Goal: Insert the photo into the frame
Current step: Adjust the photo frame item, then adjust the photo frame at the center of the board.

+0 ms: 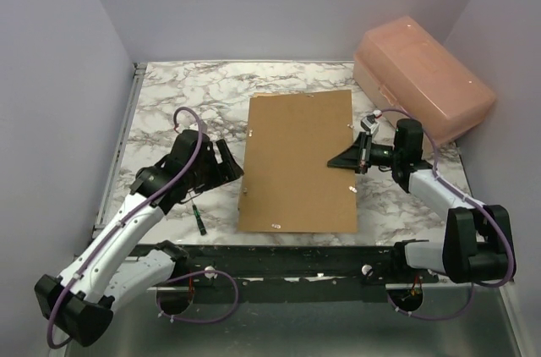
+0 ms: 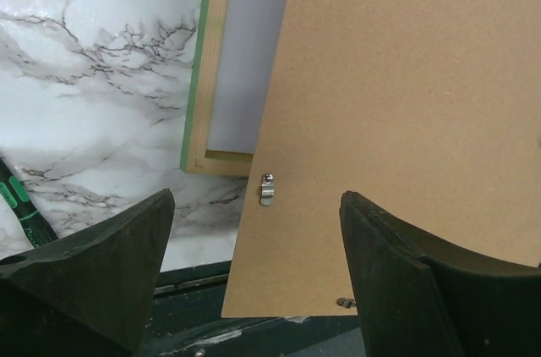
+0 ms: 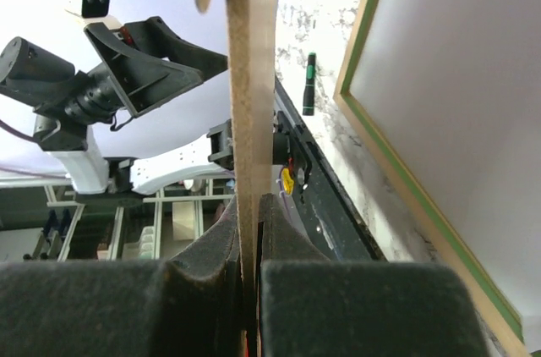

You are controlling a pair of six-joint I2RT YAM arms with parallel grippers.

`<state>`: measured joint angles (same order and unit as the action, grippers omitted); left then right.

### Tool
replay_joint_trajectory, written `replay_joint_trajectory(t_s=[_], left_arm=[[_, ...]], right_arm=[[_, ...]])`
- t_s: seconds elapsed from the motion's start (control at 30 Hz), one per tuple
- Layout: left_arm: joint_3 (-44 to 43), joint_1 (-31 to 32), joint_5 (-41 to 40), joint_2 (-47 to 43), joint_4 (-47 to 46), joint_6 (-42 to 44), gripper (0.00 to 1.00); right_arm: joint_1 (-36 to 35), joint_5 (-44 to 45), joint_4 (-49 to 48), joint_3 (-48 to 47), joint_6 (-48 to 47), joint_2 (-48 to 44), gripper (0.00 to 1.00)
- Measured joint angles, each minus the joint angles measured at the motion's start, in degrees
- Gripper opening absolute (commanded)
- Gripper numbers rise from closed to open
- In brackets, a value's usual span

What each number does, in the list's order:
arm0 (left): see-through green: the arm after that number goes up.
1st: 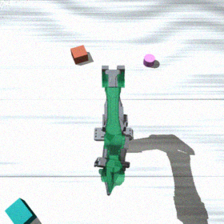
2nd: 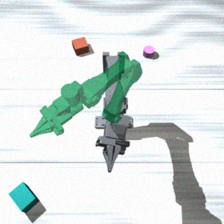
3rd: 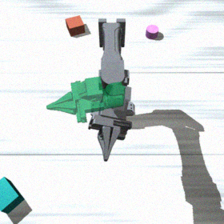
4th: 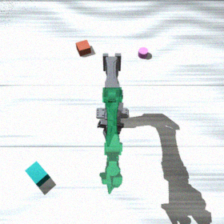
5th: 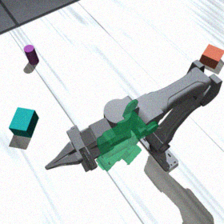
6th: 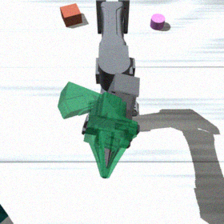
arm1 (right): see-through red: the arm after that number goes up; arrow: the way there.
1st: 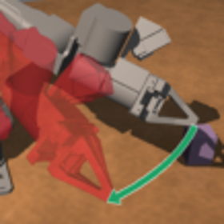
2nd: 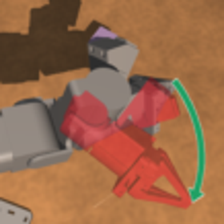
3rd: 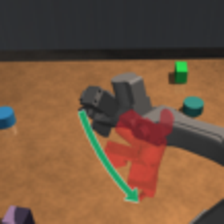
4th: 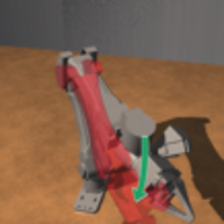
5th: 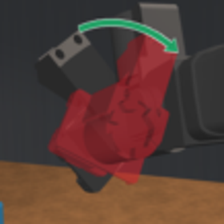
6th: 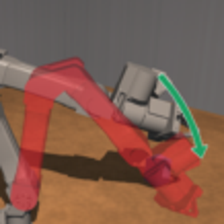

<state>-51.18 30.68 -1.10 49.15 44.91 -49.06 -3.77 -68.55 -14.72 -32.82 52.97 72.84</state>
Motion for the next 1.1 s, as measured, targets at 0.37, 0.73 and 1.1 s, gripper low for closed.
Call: replay_joint_trajectory(t_s=[0.37, 0.73, 1.1], left_arm=[[6.5, -3.3, 6.5, 13.4, -8.6, 4.9, 0.58], [7.8, -3.3, 8.5, 30.6, -20.0, 7.2, 0.45], [8.3, -2.7, 8.9, 36.4, -26.4, 8.5, 0.07]], right_arm=[[1.0, 5.7, 11.5, -4.0, -8.8, 2.6, 0.0], [1.4, 8.9, 19.3, -4.1, -13.3, 0.4, 0.01], [1.5, 9.2, 22.8, -4.6, -15.0, 0.4, 0.01]])
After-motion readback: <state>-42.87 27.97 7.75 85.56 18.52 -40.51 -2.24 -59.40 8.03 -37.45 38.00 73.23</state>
